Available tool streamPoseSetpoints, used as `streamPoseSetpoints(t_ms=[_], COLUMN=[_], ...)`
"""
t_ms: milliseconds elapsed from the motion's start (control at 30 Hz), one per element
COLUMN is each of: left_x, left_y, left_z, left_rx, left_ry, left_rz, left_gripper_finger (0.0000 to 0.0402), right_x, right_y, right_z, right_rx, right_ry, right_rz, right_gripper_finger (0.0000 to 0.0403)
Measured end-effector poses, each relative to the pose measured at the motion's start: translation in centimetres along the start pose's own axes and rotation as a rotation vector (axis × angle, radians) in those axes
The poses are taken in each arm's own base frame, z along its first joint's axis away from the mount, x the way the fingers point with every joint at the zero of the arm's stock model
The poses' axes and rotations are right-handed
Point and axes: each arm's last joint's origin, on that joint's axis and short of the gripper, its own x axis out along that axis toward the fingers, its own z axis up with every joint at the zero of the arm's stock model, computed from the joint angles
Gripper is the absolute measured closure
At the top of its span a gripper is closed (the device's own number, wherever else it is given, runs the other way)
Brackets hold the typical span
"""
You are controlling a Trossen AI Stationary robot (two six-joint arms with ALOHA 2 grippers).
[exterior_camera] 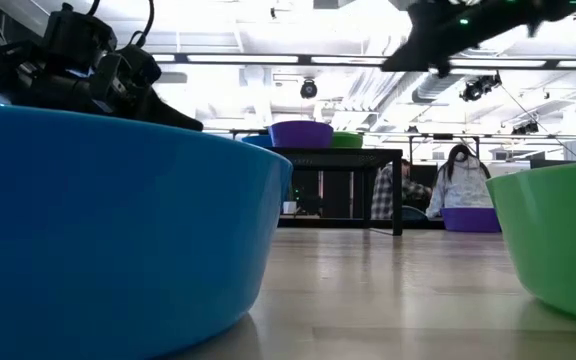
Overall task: Pick & Place Mini bowls
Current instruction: Stack the top violet bowl on the violet bowl on the shelf
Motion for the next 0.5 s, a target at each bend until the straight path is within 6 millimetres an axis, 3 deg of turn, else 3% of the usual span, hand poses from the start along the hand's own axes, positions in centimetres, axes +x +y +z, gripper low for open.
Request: streamPoseSetpoints(t_ms=[267,500], left_x=[0.0,0.0], left_y=[0.1,0.1], left_z=[0.0,0.0], left_rx=[-0.001,-0.008], left_ry=[-0.002,-0.003], left_rz=[0.019,0.027], left_gripper_finger=[0.0401,0.0401], right_x=[-3.5,-4.0], right_y=[-0.6,-3.4], right_z=[-3.0,-5.4], right_rx=[0.040,0.265], right_ry=[0.075,0.368], right_rz=[-0.186,-0.457], right_gripper_finger=[0.0401,0.0367])
